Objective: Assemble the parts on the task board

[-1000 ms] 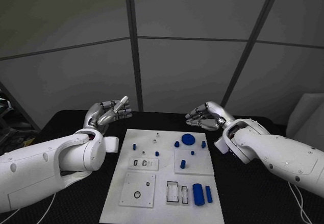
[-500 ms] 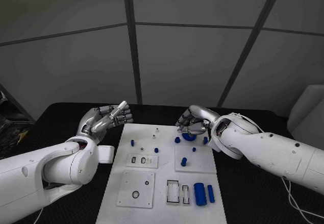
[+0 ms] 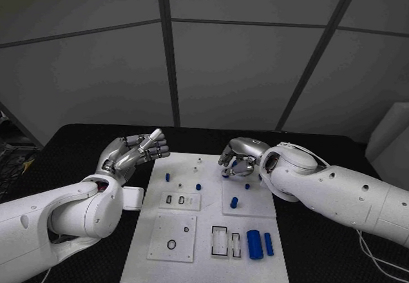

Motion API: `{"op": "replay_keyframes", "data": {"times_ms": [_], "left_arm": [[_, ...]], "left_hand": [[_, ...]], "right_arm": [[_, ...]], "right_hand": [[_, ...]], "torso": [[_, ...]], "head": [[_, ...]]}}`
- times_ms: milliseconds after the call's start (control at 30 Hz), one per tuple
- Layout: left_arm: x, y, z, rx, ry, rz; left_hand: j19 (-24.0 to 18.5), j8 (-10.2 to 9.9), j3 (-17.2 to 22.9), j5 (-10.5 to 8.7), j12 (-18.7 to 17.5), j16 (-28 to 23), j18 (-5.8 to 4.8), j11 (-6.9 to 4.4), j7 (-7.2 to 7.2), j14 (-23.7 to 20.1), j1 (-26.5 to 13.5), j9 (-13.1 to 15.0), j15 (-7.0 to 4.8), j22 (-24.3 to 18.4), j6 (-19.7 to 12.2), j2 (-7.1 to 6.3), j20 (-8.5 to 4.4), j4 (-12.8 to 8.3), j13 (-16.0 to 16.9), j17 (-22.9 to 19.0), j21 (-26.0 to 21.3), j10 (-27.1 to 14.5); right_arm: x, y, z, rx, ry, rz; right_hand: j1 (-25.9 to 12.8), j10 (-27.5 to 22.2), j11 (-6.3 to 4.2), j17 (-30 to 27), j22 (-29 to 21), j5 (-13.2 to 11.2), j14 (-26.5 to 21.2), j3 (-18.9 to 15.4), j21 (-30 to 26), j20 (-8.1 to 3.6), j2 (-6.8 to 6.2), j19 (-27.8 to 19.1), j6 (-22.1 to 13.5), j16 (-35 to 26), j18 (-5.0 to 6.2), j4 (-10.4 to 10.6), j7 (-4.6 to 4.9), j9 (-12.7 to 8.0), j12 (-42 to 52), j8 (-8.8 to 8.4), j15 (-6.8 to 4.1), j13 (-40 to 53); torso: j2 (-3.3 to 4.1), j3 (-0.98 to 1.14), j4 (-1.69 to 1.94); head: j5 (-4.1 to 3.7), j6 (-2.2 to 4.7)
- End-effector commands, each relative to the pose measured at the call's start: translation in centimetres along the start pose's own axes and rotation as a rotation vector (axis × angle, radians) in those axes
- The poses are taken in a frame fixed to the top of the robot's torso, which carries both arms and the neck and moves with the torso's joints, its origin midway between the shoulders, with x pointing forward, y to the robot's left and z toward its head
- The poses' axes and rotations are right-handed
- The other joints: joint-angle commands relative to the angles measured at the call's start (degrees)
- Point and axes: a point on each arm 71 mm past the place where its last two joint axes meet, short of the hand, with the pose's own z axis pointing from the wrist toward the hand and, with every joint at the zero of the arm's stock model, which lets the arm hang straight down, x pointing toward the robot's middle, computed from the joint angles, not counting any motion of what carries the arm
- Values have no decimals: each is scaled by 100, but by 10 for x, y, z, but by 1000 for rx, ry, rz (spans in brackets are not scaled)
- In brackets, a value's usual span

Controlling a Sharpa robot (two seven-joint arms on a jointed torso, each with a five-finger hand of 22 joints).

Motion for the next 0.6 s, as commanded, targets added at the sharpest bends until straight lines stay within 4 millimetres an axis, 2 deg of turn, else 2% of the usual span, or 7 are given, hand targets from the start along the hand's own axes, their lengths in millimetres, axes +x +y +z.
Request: {"op": "replay_keyframes", "data": {"times_ms": [33, 167, 600], "left_arm": [[2, -2, 0, 8, 21, -1], [1, -2, -1, 8, 20, 0], [0, -3, -1, 5, 20, 1]], "left_hand": [[47, -23, -9, -18, -28, -26, 47, -6, 67, 0, 31, -7, 17, 5, 47, 9, -4, -30, -6, -7, 23, 30], [46, -26, -11, -18, -32, -32, 45, -4, 69, -5, 29, -8, 19, 4, 46, 12, -3, -32, -6, -8, 23, 27], [45, -30, -12, -18, -36, -38, 45, -2, 71, -10, 28, -8, 20, 3, 46, 15, -3, -33, -7, -10, 22, 25]], "right_arm": [[1, -1, 0, 34, 35, -81], [1, -1, 0, 46, 44, -101], [4, -1, 2, 62, 70, -134]], "right_hand": [[-5, -51, 5, 425, 372, -13, 192, 0, 306, 10, -77, 140, -46, 436, -5, 60, 11, 2, 26, -23, 28, 7], [15, -87, 10, 948, 820, -12, 191, -4, 665, 19, -94, 284, -64, 961, -66, 112, 5, 2, 30, -22, 32, 8], [99, -95, 9, 1828, 1578, -9, 189, 51, 1261, 29, -85, 518, -67, 1825, -170, 197, -10, 5, 48, -17, 36, 8]], "torso": [[29, 6, -5], [45, 11, -8], [88, 25, -1]], "head": [[8, 15], [7, 29], [-2, 53]]}}
